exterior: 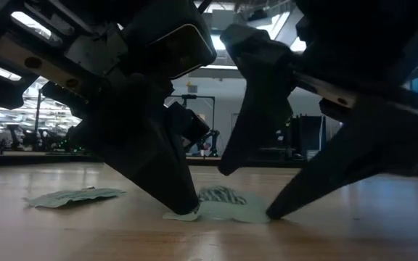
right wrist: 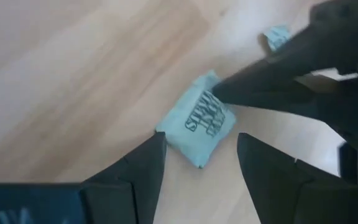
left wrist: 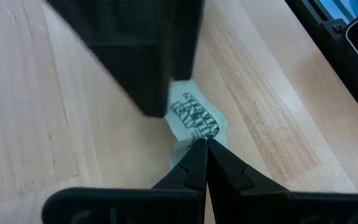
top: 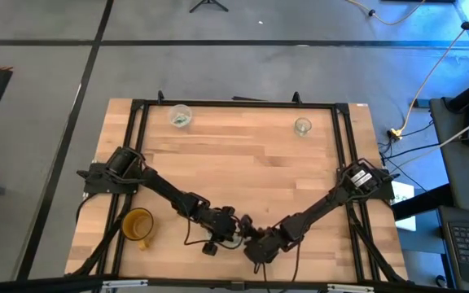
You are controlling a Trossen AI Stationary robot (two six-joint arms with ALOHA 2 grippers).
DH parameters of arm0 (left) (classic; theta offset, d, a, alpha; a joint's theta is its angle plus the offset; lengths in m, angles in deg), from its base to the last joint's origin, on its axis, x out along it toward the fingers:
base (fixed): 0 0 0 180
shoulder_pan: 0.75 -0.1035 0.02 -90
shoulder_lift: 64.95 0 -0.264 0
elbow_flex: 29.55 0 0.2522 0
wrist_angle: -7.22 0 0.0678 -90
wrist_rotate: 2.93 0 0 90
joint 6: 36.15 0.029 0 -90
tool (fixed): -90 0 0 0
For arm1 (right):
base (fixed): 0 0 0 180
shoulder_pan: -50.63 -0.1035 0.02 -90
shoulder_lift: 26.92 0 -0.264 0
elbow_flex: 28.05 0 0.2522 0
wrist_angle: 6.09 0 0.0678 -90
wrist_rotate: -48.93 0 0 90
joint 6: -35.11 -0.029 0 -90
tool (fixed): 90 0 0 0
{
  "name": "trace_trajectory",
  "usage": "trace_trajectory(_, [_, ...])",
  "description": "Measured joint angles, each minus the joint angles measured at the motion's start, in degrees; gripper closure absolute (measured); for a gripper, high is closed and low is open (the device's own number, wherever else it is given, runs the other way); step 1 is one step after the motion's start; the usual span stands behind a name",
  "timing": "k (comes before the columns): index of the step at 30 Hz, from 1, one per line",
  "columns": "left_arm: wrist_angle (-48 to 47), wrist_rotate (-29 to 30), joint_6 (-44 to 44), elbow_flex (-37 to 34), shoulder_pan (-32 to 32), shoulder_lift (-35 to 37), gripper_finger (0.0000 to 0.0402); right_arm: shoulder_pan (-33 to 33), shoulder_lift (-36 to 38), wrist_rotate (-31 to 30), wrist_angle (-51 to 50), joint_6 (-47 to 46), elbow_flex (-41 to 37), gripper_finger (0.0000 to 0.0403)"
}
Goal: Pick and place Stevia / Truvia into bins
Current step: Put the green stevia packet into the transparent container
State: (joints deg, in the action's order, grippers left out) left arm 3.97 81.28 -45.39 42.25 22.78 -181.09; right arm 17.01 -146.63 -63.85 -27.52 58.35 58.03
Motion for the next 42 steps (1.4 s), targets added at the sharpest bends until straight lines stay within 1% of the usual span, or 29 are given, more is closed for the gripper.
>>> trace_trajectory(5, [0.0, 0.0, 0.0, 0.0, 0.0, 0.0, 0.0399, 0.1, -0.1, -2.0, 1.7, -0.2, -0.1, 0.0199])
trace_trajectory(17, [0.0, 0.7, 0.0, 0.0, -1.3, 0.0, 0.0399, 0.1, -0.2, -1.3, 7.3, -0.6, -0.1, 0.0199])
trace_trajectory(20, [0.0, 0.6, 0.0, 0.0, -1.4, 0.0, 0.0399, 0.1, -0.1, -1.1, 5.4, -0.7, -0.1, 0.0199])
trace_trajectory(23, [-0.3, 0.6, 0.6, 0.0, -1.4, 0.0, 0.04, 0.0, -0.1, -1.1, 4.3, -3.0, -0.1, 0.0199])
trace_trajectory(27, [-1.5, 0.5, 2.5, 0.2, -1.4, 0.1, 0.0399, -0.7, 0.3, -0.6, -1.0, -4.7, 0.1, 0.0199])
trace_trajectory(30, [-1.5, 0.4, 5.5, 0.2, -1.4, 0.1, 0.04, -1.2, 0.5, -1.0, -3.5, -3.2, 0.3, 0.0199])
trace_trajectory(35, [-1.6, 0.2, 10.4, 0.2, -1.4, 0.1, 0.04, -1.5, 0.5, -0.9, -5.1, 2.7, 0.3, 0.0199])
trace_trajectory(38, [-1.9, -0.9, 13.1, 0.2, -1.3, 0.1, 0.04, -1.6, 0.6, -0.6, -6.6, 5.4, 0.3, 0.0199])
trace_trajectory(42, [-1.9, -0.5, 14.4, 0.2, -0.9, 0.1, 0.0399, -1.6, 0.6, -0.4, -7.1, 5.8, 0.2, 0.0199])
